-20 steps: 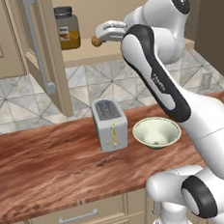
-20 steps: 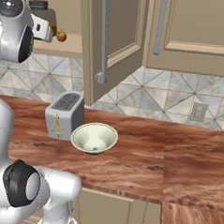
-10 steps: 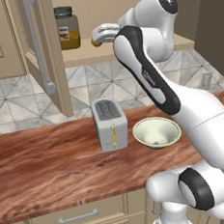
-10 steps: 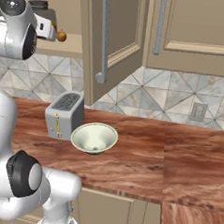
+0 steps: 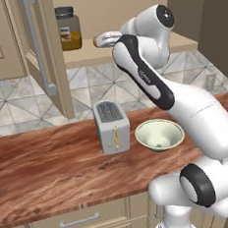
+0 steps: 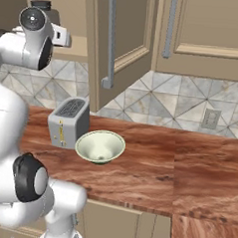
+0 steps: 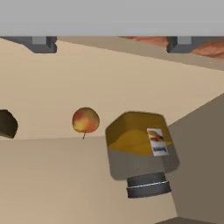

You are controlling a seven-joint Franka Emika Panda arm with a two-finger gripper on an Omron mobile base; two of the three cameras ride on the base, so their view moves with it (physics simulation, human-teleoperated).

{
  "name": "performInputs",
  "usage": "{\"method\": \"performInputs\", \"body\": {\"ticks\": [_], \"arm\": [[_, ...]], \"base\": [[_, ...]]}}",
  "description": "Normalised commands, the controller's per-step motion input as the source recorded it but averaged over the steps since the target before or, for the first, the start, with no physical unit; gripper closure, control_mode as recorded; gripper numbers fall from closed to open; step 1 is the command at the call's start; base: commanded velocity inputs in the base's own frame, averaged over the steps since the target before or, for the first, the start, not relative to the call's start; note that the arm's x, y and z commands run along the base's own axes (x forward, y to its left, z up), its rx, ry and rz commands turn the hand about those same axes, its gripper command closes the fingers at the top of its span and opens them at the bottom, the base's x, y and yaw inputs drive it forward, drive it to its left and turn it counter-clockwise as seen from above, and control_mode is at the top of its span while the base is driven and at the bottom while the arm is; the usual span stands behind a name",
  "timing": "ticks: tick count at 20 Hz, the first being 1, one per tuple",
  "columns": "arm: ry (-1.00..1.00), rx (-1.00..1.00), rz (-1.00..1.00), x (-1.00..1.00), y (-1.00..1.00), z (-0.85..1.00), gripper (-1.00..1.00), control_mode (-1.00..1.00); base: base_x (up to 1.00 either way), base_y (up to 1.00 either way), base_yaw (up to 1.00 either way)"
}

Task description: Open the cabinet. Pick the kiwi and apple from the cabinet and place them into the bowl. Then close the cabinet.

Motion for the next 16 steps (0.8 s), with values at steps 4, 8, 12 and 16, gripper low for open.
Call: {"method": "performInputs", "body": {"ticks": [4, 8, 12, 16], "arm": [[0.0, 0.0, 0.0, 0.74, -0.19, -0.06, -1.0, -1.0], [0.01, 0.0, 0.0, 0.74, -0.02, 0.0, -1.0, -1.0], [0.0, 0.0, -0.01, 0.68, 0.0, 0.0, -1.0, -1.0], [0.0, 0.0, -0.05, 0.59, 0.02, 0.0, -1.0, -1.0]], "base": [[0.0, 0.0, 0.0], [0.0, 0.0, 0.0], [0.0, 0.0, 0.0], [0.0, 0.0, 0.0]]}}
